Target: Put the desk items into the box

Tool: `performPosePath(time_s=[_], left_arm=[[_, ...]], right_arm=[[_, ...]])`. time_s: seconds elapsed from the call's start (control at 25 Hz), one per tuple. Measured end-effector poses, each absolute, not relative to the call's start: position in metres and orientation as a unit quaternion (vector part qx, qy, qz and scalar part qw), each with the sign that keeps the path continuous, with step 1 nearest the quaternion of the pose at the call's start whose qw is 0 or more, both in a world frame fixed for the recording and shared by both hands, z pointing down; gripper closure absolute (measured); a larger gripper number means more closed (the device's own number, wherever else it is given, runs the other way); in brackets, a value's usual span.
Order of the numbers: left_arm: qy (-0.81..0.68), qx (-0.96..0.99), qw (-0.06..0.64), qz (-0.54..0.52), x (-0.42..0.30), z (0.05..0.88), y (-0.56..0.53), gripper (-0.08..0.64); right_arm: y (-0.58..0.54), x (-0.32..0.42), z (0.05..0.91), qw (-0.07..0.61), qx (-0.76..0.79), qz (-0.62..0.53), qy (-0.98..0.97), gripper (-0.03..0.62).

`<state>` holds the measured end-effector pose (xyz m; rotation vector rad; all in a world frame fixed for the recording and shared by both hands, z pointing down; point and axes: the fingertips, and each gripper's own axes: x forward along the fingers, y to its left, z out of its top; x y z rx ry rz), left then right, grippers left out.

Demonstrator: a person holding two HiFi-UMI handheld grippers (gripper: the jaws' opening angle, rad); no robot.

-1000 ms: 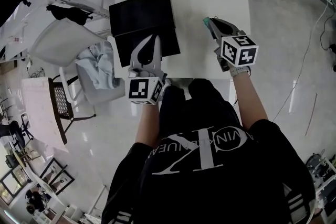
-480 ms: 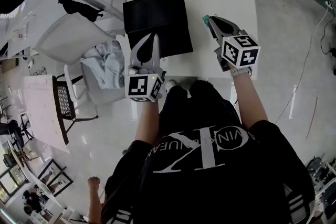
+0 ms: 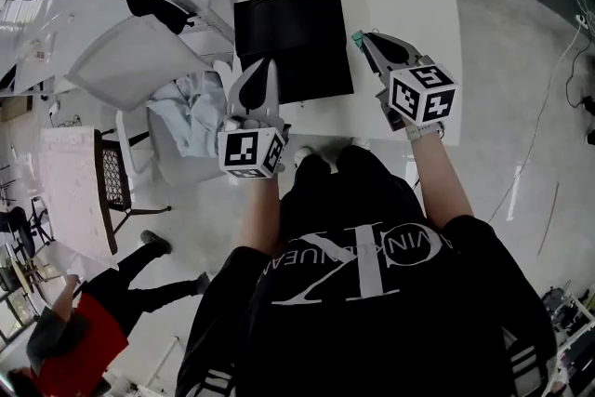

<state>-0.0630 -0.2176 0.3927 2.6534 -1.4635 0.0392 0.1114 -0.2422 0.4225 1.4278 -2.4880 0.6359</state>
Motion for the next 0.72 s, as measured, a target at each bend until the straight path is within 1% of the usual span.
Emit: performPosePath(time_s=[0.44,0.72], left_arm=[[-0.512,0.856,0.068,0.013,-0.098,0.403,-0.212,0.565],[-0.528,0.846,0.078,0.014,-0.114,0.411,-0.208,0.565]], right_arm=[[-0.238,0.067,0.432,0.127,0.435,0.221,-0.864,0.572],[-0.232,0.035,0.446,0.167,0.388,0.219,-0.880,0.572]])
